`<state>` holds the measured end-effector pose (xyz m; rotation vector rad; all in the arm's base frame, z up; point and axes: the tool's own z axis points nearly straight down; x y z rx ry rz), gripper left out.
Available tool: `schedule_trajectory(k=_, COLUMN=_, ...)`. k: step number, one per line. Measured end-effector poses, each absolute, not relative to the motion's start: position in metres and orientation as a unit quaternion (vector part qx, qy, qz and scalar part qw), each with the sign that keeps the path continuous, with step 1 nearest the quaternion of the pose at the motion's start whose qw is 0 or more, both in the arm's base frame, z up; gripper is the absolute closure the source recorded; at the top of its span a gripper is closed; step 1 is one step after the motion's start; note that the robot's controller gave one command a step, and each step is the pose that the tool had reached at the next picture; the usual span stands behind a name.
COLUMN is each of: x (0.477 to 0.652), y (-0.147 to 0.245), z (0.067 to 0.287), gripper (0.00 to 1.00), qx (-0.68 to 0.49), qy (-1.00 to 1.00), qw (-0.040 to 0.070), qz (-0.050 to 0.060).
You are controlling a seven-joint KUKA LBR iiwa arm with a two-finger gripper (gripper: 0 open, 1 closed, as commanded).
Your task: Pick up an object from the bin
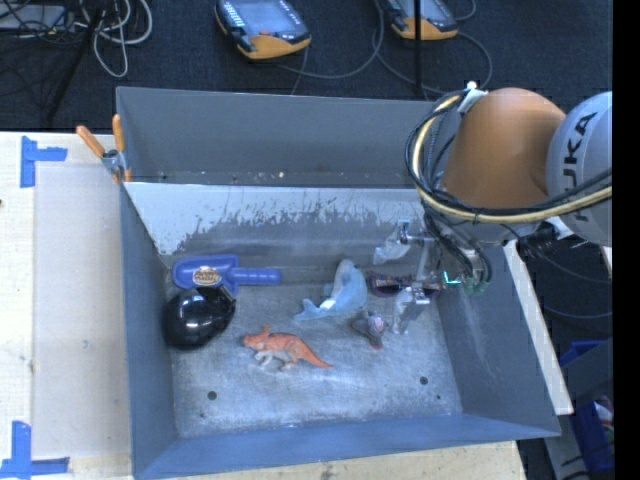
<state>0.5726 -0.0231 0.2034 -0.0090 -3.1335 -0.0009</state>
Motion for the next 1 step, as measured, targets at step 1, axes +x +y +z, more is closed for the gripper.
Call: schedule_trajectory(k=1, x=0.5731, y=-0.0231, z=0.2055, gripper=0.00, qx=-0.003, qy=-1.000, qw=0.003, qz=0.000)
